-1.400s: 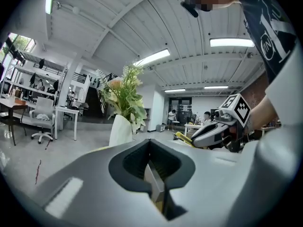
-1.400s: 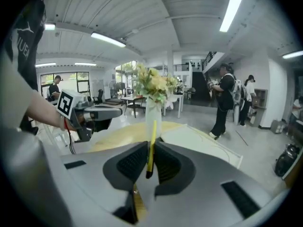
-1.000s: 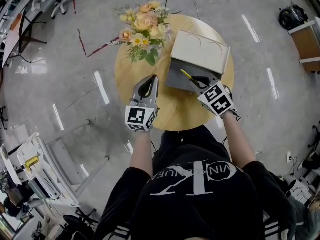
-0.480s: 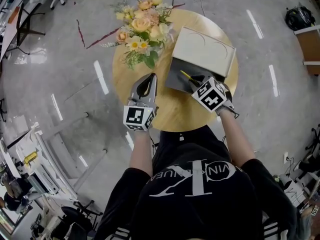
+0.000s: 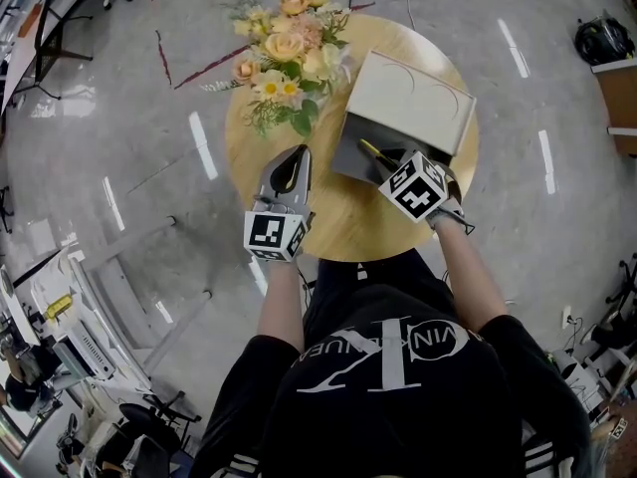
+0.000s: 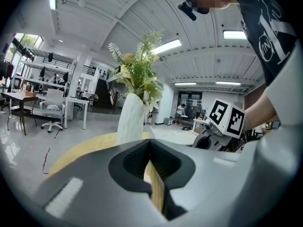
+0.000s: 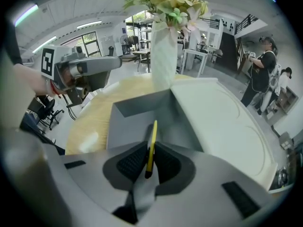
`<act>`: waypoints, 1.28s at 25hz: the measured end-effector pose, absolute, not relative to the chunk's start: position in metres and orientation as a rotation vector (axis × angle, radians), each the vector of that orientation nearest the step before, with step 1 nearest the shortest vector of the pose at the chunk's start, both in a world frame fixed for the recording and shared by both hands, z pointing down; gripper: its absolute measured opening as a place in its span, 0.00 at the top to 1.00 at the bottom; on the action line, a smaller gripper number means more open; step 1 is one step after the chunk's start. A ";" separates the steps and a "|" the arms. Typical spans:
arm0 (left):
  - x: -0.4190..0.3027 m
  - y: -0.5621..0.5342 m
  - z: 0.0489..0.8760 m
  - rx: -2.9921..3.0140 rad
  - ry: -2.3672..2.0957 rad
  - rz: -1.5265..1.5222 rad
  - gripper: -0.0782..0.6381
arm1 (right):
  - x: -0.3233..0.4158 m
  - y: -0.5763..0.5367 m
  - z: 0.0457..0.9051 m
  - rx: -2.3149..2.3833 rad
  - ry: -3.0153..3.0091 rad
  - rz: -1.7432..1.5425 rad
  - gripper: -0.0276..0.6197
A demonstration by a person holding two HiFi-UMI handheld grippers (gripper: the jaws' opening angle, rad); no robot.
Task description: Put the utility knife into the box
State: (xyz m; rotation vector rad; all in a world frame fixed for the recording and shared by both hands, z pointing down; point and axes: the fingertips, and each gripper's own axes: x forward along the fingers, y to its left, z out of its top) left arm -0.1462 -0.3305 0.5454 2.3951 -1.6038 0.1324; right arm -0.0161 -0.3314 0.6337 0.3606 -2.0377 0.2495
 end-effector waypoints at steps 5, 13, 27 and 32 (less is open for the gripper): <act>-0.147 -0.328 0.546 2.393 -1.605 0.137 0.88 | -0.016 -0.331 0.637 0.360 -2.032 0.250 0.88; -0.147 -0.322 0.541 2.404 -1.605 0.134 0.88 | -0.015 -0.331 0.630 0.396 -2.048 0.258 0.88; -0.140 -0.313 0.522 2.470 -1.575 0.126 0.88 | -0.002 -0.321 0.596 0.552 -2.128 0.317 0.92; -0.137 -0.310 0.514 2.494 -1.565 0.116 0.88 | 0.005 -0.321 0.577 0.631 -2.175 0.308 0.92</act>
